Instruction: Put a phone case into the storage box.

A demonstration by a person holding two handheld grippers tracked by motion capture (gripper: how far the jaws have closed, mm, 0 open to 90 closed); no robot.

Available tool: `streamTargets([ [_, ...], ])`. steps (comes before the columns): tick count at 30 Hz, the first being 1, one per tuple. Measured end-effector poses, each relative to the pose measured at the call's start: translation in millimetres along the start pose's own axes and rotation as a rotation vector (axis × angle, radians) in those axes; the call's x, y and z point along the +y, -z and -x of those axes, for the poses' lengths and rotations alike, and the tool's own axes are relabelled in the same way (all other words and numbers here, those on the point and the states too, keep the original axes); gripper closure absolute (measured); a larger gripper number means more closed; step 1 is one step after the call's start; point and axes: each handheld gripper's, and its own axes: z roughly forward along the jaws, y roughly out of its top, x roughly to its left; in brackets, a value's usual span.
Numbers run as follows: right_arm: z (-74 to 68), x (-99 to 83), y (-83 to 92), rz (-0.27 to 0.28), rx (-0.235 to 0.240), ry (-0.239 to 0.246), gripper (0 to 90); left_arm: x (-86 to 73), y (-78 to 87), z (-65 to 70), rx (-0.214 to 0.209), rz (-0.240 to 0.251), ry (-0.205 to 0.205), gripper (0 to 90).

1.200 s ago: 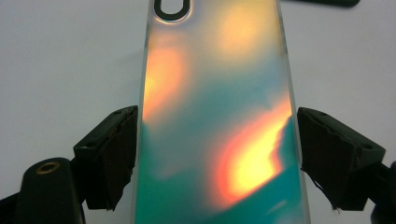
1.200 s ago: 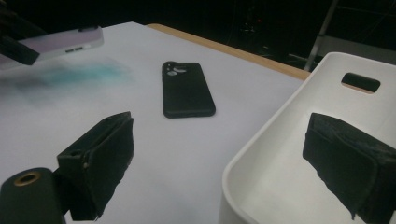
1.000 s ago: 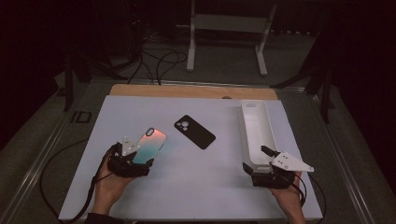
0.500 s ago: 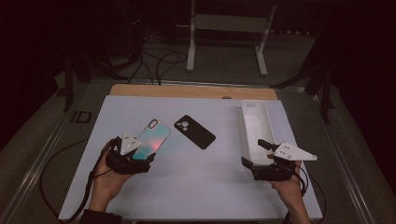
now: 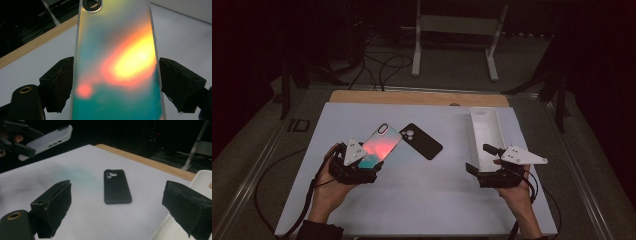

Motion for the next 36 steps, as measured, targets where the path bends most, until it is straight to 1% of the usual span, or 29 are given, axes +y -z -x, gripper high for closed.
streamTargets([
  [5, 0.5, 2.6, -3.0, 0.000, 0.016, -0.012, 8.8, 3.7, -1.6, 3.3, -0.009, 0.010, -0.013, 17.1],
  [7, 0.2, 4.6, -4.4, 0.002, 0.028, -0.023, 8.8, 6.1, -2.9, 5.2, -0.014, 0.009, -0.026, 17.1],
  [10, -1.2, 6.5, -6.3, 0.000, 0.037, -0.023, 8.8, 9.4, -3.7, 7.0, -0.019, 0.009, -0.043, 17.1],
  [16, -3.3, 8.9, -10.2, -0.004, 0.049, -0.027, 8.8, 14.2, -5.1, 9.8, -0.024, 0.020, -0.051, 17.1],
  [17, -3.7, 9.4, -10.7, -0.005, 0.049, -0.025, 8.8, 15.3, -6.0, 11.0, -0.024, 0.031, -0.055, 17.1],
  [21, -7.7, 13.5, -15.2, -0.011, 0.063, -0.022, 8.8, 18.5, -7.1, 13.7, -0.032, 0.045, -0.061, 17.1],
  [26, -11.3, 15.8, -22.5, -0.018, 0.082, -0.019, 8.9, 24.8, -9.5, 19.6, -0.044, 0.051, -0.081, 17.1],
  [28, -13.4, 16.7, -25.2, -0.018, 0.087, -0.024, 8.9, 26.9, -10.6, 21.7, -0.048, 0.059, -0.081, 17.1],
  [31, -15.4, 17.8, -28.4, -0.022, 0.093, -0.020, 8.9, 29.1, -12.4, 24.5, -0.053, 0.066, -0.084, 17.1],
  [35, -16.5, 18.9, -30.4, -0.025, 0.097, -0.020, 8.8, 29.1, -12.4, 24.5, -0.053, 0.066, -0.084, 17.1],
  [36, -16.5, 18.9, -30.4, -0.025, 0.097, -0.020, 8.8, 32.1, -14.8, 28.4, -0.060, 0.073, -0.090, 17.1],
])
